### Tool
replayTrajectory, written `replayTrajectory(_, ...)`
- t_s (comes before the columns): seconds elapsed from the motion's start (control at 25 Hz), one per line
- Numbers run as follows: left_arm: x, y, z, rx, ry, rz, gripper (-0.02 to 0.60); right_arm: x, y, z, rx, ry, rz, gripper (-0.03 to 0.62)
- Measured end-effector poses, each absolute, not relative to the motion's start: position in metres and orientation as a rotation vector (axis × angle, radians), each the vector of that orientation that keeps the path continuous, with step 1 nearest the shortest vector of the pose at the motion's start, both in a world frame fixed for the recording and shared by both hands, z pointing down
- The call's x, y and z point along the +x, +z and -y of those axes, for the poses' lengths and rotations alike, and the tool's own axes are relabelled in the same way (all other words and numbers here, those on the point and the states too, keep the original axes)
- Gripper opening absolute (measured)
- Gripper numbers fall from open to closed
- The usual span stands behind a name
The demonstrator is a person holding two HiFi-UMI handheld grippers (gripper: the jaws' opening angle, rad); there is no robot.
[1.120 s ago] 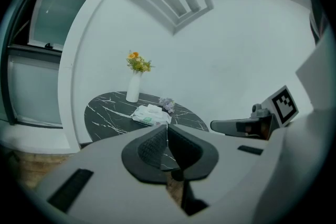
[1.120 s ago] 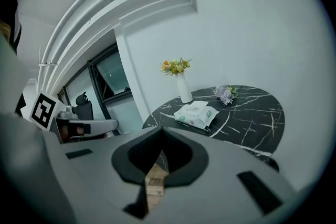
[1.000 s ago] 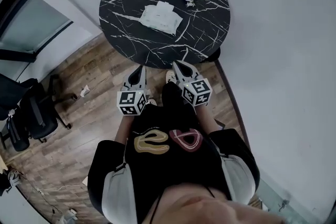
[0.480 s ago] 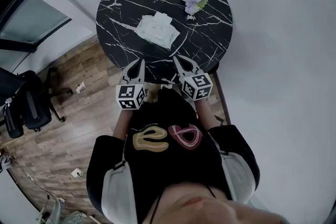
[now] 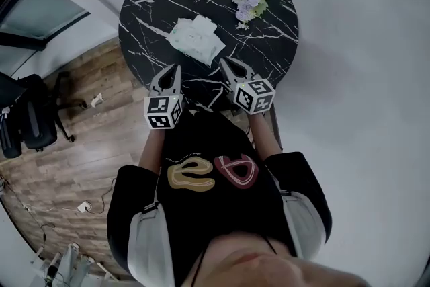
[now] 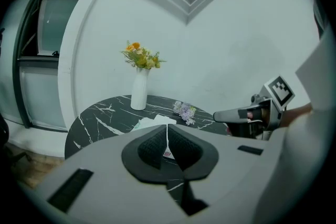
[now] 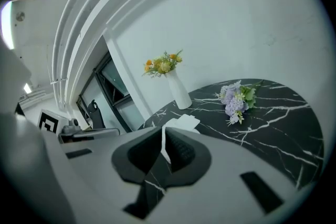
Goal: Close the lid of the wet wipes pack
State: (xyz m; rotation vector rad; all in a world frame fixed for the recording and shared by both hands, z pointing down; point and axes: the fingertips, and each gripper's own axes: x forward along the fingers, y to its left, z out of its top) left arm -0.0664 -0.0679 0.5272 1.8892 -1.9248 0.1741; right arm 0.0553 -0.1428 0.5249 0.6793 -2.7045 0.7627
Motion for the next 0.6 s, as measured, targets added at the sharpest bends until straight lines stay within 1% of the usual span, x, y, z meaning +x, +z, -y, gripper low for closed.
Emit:
replayTrajectory(0.24, -0.079, 0.534, 0.087, 1.886, 0.210, 1.906, 0.020, 0.047, 0.532, 0.173, 0.687, 0.794, 2.663, 0.017)
replayTrajectory(0.44, -0.092, 0.543, 0.112, 1.892, 0.249, 1.864, 0.020, 0.032, 0.541, 0.204, 0.713, 0.870, 2.619, 0.055)
replayTrajectory(0.6, -0.101, 0.550, 0.134, 1.902, 0.279, 1.820, 0.020, 0.021, 0.551, 0.228, 0.739, 0.904, 2.571, 0.058)
